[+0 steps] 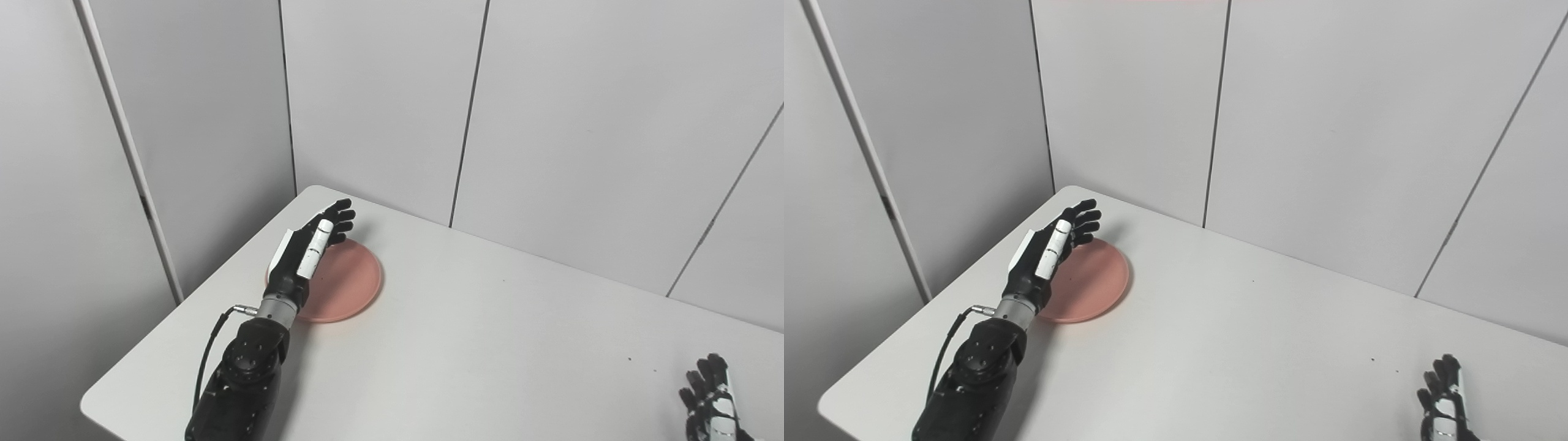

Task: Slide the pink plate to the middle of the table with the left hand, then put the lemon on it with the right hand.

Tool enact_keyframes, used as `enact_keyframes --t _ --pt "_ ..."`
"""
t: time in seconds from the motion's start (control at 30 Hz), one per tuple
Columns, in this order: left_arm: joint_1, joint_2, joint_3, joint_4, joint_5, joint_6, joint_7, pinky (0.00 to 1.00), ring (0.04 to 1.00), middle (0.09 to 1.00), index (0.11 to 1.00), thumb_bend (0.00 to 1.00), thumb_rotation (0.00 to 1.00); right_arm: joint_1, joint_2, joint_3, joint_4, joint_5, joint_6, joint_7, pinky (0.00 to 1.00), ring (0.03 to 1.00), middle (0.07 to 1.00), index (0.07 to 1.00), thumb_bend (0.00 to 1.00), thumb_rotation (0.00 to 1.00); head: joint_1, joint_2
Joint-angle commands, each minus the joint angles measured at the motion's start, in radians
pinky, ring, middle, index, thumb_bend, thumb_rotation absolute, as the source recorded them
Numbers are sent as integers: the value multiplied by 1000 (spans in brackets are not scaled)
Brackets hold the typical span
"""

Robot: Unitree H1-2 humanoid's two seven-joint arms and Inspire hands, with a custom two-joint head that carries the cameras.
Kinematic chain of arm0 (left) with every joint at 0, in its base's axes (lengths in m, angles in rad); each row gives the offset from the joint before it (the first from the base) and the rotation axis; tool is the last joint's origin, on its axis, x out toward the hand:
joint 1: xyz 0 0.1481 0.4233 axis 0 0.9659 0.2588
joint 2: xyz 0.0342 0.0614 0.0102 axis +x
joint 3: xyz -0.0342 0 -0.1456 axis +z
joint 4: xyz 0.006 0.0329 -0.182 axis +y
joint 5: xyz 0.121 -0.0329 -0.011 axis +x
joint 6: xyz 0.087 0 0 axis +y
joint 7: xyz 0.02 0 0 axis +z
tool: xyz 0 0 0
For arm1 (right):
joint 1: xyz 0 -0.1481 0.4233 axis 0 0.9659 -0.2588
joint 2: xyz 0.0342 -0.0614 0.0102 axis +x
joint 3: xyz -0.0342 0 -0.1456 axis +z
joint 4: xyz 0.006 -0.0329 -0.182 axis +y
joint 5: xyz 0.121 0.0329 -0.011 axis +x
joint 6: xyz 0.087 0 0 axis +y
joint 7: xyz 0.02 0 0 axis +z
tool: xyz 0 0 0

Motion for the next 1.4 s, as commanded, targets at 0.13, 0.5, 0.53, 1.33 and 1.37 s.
enact_keyframes --t 0.13,0.5,0.53,1.33,1.37 --pt "-57 29 47 29 3 -87 48 806 826 833 814 672 1000 3 7 0 -9 -1 -17 6 1000 1000 1000 1000 624 1000 3 -3" --pt "-59 51 116 101 -21 -117 87 842 832 832 825 678 1000 4 5 1 -12 2 -14 10 1000 1000 1000 1000 619 1000 18 -5" --pt "-57 55 120 105 -22 -118 88 844 833 834 827 684 1000 4 4 2 -11 2 -15 11 1000 1000 1000 1000 622 1000 18 -5" --pt "-94 110 136 336 -25 -182 106 838 850 856 842 693 1000 3 11 4 -26 -8 -20 7 1000 1000 1000 1000 636 1000 9 -6" --pt "-96 107 134 348 -27 -188 105 837 850 856 840 701 1000 4 11 4 -27 -10 -22 6 1000 1000 1000 1000 644 1000 9 -6"
